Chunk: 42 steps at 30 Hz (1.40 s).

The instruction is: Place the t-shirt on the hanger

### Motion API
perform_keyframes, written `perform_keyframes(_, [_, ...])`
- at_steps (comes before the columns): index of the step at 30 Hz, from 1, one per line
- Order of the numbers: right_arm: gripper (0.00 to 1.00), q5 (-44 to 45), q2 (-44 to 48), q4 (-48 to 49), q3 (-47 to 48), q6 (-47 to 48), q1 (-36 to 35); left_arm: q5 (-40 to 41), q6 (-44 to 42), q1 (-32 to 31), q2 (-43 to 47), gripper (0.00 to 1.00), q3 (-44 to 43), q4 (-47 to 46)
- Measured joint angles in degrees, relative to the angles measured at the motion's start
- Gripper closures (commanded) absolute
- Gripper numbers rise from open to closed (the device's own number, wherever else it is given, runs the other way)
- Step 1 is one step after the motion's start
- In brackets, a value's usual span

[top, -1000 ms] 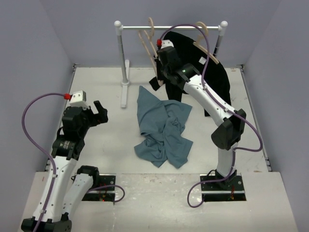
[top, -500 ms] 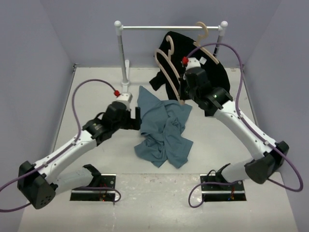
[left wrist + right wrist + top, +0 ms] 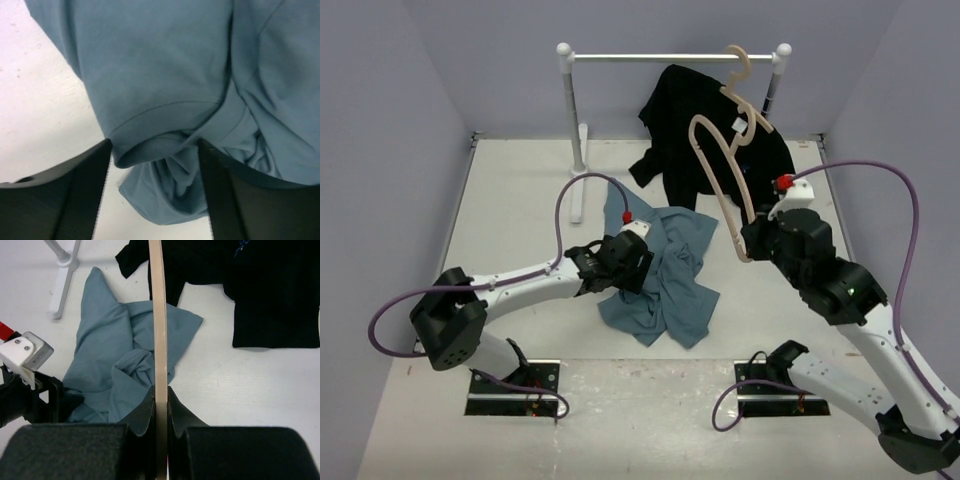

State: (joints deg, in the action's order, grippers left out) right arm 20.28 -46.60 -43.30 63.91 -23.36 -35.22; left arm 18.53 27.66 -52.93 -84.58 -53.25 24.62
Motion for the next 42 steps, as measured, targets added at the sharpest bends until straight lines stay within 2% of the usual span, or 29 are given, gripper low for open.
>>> perform_keyframes(2, [1.0,0.19,0.45,-0.03,-0.25,0.01,0.02,1.01,0.58,0.0,-0.17,0.58,0.0,0.2])
perform_keyframes(4, [1.0,0.21,0.48,-0.21,-0.84,0.01,0.02,1.48,0.95,0.0,-0.17,0.85,0.0,-0.02])
perform_keyframes(5, [1.0,0.23,0.45,-0.36,-1.13,0.01,0.02,1.48,1.23,0.0,-0.17,0.93,0.0,-0.12])
perform_keyframes(6, [1.0,0.22,0.27,-0.59,-1.43,0.01,0.02,1.44,1.33,0.0,-0.17,1.0,0.0,-0.25])
perform_keyframes(8, [1.0,0.17,-0.21,-1.01,-2.04,0.01,0.02,1.36,1.47,0.0,-0.17,1.0,0.0,-0.41])
perform_keyframes(13, [1.0,-0.01,-0.22,-1.91,-2.57,0.01,0.02,1.17,1.25,-0.02,0.94,1.0,0.0,-0.33])
perform_keyframes(17, [1.0,-0.03,-0.19,-1.91,-2.57,-0.01,0.02,-0.62,0.27,-0.02,5.11,1.0,-0.27,-0.47])
perform_keyframes(22, [1.0,0.01,0.08,-1.91,-2.57,-0.21,0.02,-9.63,-1.94,-1.04,10.21,1.0,-0.46,-4.16])
perform_keyframes(26, [1.0,0.07,0.95,-1.97,-2.57,-0.22,0.02,-16.57,-3.17,-6.34,11.62,1.0,0.44,-7.28])
perform_keyframes(29, [1.0,0.22,1.64,-2.23,-2.55,-0.23,0.02,-18.37,-3.11,-12.63,12.48,1.0,3.91,-9.23])
perform_keyframes(32, [1.0,0.25,2.05,-2.51,-2.55,-0.23,0.02,-19.04,-1.79,-16.78,12.36,0.72,7.68,-8.63])
perform_keyframes(33, [1.0,0.25,2.12,-2.6,-2.55,-0.23,0.02,-19.24,-1.32,-17.61,12.24,0.43,8.75,-8.3])
perform_keyframes(34, [1.0,0.23,2.13,-2.61,-2.55,-0.25,0.02,-18.12,-0.58,-17.82,12.16,0.35,9.21,-7.37])
perform_keyframes(37, [1.0,0.16,1.97,-2.6,-2.55,-0.37,0.02,-10.49,3.3,-17.79,12.14,0.34,8.89,-2.49])
perform_keyframes(42, [1.0,-0.19,1.45,-2.59,-2.55,-0.64,0.02,1.8,7.56,-17.64,12.96,0.42,4.97,4.72])
